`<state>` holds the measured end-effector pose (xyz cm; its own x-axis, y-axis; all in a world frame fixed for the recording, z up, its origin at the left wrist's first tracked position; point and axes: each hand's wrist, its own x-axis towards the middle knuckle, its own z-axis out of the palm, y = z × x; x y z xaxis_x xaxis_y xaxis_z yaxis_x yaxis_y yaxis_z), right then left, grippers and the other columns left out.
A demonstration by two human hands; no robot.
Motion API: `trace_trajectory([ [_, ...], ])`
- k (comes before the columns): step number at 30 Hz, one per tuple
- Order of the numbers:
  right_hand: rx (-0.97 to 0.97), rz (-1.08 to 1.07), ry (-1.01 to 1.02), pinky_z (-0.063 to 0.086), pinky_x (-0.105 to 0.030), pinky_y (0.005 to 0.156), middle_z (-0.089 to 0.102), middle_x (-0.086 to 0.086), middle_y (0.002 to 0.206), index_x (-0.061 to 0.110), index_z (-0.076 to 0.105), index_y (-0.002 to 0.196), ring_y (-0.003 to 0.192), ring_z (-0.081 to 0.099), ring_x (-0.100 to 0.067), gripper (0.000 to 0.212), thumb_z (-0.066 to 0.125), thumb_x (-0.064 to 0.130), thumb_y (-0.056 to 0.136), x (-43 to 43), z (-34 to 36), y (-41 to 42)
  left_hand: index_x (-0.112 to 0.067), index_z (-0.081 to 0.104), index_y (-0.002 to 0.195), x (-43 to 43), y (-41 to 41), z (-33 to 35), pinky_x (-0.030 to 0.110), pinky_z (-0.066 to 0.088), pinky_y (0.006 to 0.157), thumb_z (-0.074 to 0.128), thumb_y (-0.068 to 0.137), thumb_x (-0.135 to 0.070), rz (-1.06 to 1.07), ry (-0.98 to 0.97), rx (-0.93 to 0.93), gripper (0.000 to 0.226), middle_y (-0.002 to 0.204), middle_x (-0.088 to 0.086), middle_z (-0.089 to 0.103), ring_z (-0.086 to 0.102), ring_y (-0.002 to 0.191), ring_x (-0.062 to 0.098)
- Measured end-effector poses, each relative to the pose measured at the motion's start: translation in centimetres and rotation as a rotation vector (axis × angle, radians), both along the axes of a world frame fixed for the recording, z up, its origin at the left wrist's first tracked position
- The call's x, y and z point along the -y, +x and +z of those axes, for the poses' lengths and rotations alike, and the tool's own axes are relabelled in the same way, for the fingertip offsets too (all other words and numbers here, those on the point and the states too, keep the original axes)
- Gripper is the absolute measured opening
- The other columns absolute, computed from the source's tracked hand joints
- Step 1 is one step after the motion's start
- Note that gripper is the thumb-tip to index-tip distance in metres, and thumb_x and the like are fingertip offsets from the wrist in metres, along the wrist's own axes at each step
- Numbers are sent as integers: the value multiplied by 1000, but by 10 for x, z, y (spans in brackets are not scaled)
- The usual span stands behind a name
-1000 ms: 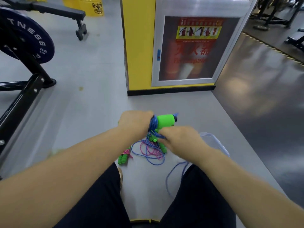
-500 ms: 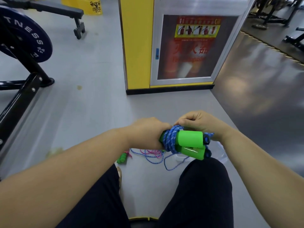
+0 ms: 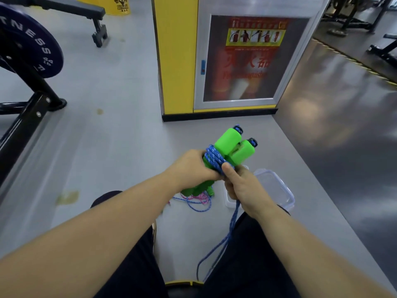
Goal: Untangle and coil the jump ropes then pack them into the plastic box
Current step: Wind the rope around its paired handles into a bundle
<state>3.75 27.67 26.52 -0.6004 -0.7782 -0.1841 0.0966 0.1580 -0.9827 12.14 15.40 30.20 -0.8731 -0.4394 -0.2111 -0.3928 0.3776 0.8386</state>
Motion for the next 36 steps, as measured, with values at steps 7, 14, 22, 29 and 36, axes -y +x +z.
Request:
trace_trajectory([
  [7,211,-220,-36,19,-15,34,29,9,48,22,48,70,37,21,-3,29,49,40,92,4,-1,-1,-8,57,116,14,14,-4,44,53,91,79,71,-20,-180,364,212,52,112,19,66,66,100,32],
  [14,311,-105,-2,8,-20,44,33,7,60,23,59,80,49,14,-7,33,54,55,75,-1,-8,-2,-6,58,114,24,24,-18,39,56,85,71,81,-19,-226,483,175,38,104,16,69,69,93,28],
  [22,318,-114,33,9,-23,47,46,7,64,20,64,93,50,17,-8,44,51,58,76,-4,-13,-3,-4,57,108,19,21,-26,32,59,70,65,86,-13,-190,607,151,25,88,16,71,71,79,29],
  [29,-43,37,333,23,-16,44,40,4,57,9,64,103,40,28,-4,31,38,25,100,-8,-22,2,-8,59,99,40,2,-14,30,57,61,68,85,-15,139,227,93,18,82,11,66,66,71,26],
  [36,-1047,416,645,38,-34,68,57,-6,87,16,51,87,88,54,-28,25,42,38,96,5,11,4,-12,55,108,30,-3,-12,32,40,65,51,89,-15,-198,-956,488,20,105,10,63,60,95,30],
])
